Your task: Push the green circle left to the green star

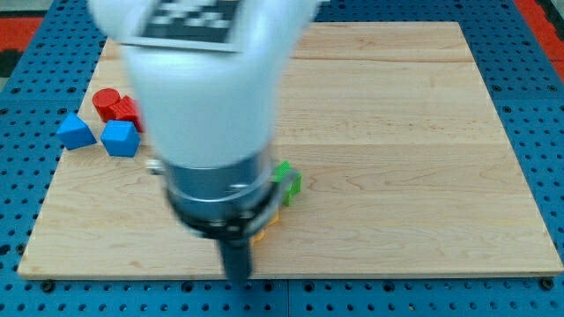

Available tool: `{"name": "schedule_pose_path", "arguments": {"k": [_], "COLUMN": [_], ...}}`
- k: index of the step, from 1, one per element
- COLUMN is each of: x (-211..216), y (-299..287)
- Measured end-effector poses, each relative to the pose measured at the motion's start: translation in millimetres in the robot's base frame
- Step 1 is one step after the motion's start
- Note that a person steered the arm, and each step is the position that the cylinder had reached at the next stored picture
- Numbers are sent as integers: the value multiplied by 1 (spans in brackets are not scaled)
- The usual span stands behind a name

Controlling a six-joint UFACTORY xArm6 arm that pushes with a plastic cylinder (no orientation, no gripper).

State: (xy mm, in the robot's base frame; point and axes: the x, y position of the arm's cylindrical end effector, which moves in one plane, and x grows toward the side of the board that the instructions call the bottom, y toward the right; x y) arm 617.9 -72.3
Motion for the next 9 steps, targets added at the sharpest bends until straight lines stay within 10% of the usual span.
{"name": "schedule_pose_path", "arguments": {"k": [9], "x": [-181], "y": [146]}}
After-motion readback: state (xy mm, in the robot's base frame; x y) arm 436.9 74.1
